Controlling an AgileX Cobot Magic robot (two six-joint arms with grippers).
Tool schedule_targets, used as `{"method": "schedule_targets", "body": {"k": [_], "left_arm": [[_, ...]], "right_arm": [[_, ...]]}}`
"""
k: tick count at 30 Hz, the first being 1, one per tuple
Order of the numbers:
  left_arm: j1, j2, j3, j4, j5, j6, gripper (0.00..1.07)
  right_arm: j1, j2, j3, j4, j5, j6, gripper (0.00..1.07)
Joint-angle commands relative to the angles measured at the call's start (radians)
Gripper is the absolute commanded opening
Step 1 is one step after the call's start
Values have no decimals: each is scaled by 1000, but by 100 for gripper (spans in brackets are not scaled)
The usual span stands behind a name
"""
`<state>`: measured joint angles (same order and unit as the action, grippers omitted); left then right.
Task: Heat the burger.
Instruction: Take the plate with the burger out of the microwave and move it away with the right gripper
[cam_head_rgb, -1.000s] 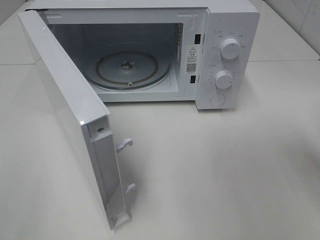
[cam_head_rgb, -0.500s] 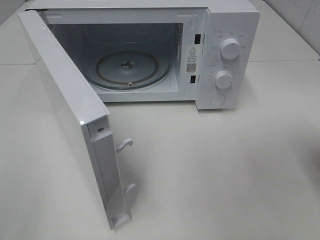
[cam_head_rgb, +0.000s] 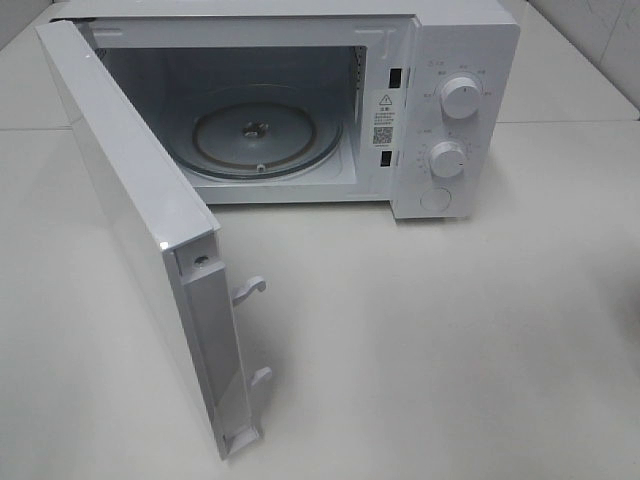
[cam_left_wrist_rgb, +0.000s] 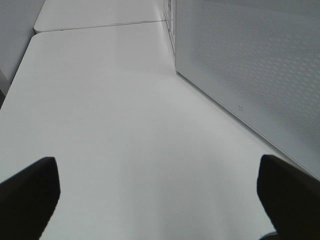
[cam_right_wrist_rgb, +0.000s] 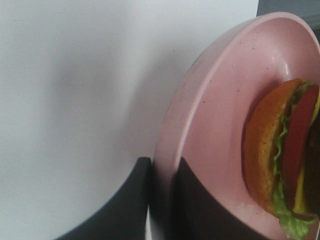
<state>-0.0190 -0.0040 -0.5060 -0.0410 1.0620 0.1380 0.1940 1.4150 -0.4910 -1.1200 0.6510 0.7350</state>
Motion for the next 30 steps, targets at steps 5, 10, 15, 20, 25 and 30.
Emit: {"method": "schedule_targets", "body": {"k": [5, 10, 15, 20, 25, 30], "left_arm": [[-4, -20, 0, -8, -16, -6, 105], [-4, -20, 0, -8, -16, -6, 105], [-4, -20, 0, -8, -16, -6, 105], [-4, -20, 0, -8, -16, -6, 105], [-4, -20, 0, -8, -16, -6, 105], [-4, -20, 0, -8, -16, -6, 105]], "right_arm": [[-66, 77, -4, -129, -31, 64, 1], [-88, 146, -4, -195, -42, 154, 1], [-88, 201, -4, -228, -77, 252, 2], [-88, 250, -4, -229, -95, 276, 2], [-88, 296, -4, -225, -161, 298, 4], [-88, 307, -4, -210, -182, 314, 6]]}}
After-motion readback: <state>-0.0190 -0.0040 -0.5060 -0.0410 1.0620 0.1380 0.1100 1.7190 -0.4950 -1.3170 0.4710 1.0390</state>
